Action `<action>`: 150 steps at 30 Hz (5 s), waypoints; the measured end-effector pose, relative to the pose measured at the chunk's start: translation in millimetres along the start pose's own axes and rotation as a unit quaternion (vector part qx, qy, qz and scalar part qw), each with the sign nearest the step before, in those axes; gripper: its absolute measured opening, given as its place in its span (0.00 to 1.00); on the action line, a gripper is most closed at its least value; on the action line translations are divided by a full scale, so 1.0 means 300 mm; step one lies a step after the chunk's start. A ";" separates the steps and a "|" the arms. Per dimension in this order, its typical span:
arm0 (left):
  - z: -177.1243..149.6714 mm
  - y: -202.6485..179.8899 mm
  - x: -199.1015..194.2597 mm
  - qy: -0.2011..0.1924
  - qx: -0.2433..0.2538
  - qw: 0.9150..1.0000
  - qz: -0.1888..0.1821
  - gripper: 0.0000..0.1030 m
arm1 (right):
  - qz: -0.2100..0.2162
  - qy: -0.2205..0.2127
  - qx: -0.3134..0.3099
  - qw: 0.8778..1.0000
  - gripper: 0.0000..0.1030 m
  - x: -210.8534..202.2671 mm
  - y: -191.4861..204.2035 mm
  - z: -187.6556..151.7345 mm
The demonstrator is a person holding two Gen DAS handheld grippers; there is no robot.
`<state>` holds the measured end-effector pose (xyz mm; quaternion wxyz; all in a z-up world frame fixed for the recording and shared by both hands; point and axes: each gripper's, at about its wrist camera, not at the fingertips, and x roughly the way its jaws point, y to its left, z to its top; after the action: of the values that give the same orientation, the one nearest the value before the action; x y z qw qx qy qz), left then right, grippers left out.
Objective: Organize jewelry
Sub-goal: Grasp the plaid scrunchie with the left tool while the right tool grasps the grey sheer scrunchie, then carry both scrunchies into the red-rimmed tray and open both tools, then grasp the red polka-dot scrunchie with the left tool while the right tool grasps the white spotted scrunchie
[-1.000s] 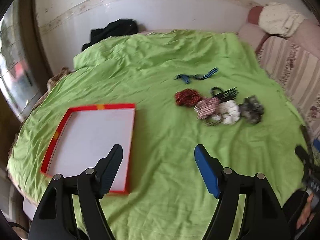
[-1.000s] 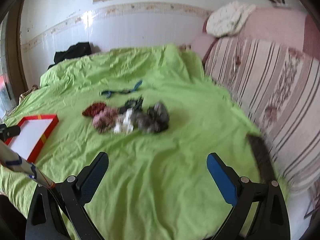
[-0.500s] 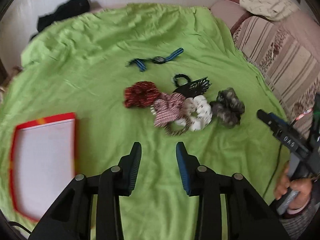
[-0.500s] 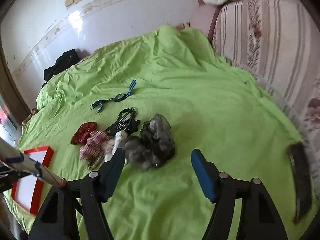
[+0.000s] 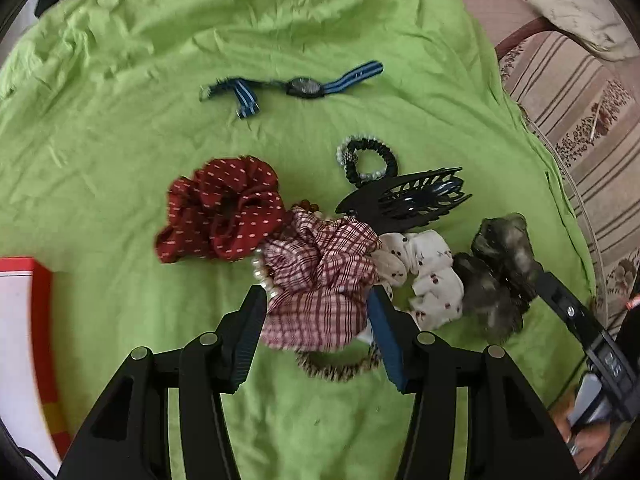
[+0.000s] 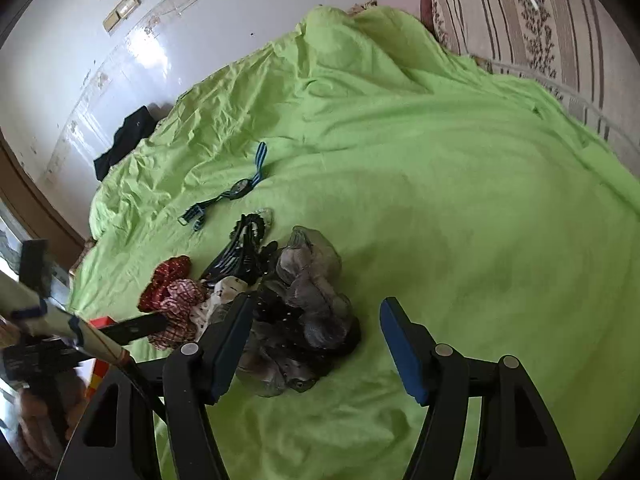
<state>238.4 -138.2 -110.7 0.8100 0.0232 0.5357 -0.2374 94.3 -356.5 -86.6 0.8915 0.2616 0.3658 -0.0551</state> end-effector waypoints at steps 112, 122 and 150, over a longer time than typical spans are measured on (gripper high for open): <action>-0.517 0.299 -0.686 -0.090 -0.053 0.978 0.182 0.57 | 0.021 0.081 -0.068 0.994 0.56 -0.135 0.379 -0.281; -0.248 0.221 -0.415 -0.037 -0.090 0.992 0.084 0.57 | -0.012 0.035 0.004 0.999 0.64 -0.033 0.175 -0.071; 0.026 0.188 -0.049 -0.011 -0.142 0.990 -0.016 0.10 | 0.060 0.089 -0.042 0.993 0.08 0.201 0.231 -0.079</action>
<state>263.6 -85.1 -106.6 0.8070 -0.1039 0.5552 -0.1722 143.5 -279.5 -112.2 0.8675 0.2492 0.4288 0.0376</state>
